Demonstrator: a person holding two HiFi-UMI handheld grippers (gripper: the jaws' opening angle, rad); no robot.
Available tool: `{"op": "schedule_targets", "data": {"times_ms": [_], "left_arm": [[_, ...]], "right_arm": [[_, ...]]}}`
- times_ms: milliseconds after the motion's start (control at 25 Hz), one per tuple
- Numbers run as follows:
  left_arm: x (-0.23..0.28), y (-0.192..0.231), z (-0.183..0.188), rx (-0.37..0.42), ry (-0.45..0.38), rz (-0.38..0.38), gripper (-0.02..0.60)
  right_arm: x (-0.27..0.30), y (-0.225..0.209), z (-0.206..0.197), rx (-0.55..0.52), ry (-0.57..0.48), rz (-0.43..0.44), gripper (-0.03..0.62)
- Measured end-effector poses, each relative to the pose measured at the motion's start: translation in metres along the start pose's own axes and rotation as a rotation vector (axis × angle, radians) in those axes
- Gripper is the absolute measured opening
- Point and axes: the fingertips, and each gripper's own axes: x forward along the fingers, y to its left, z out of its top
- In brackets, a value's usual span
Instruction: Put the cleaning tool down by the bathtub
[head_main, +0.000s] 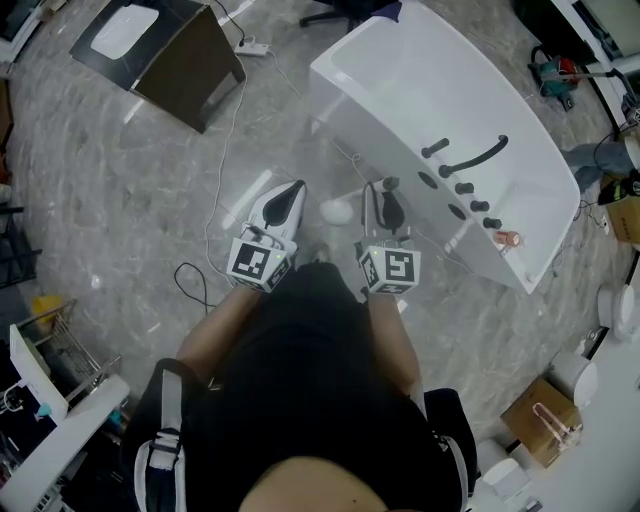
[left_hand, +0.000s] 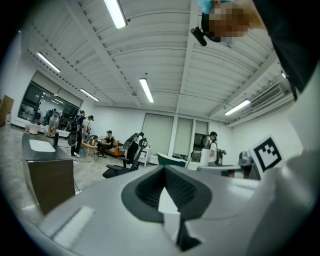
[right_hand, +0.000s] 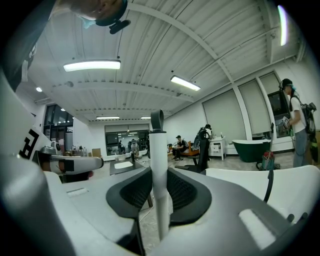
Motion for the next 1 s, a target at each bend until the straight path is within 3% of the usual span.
{"op": "schedule_targets", "data": {"times_ms": [1000], "left_arm": [[0.114,0.137,-0.031,-0.048,0.104,-0.065,0.006]], "right_arm": [[0.158,-0.023,-0.047,0.027,0.111,-0.109,0.094]]}}
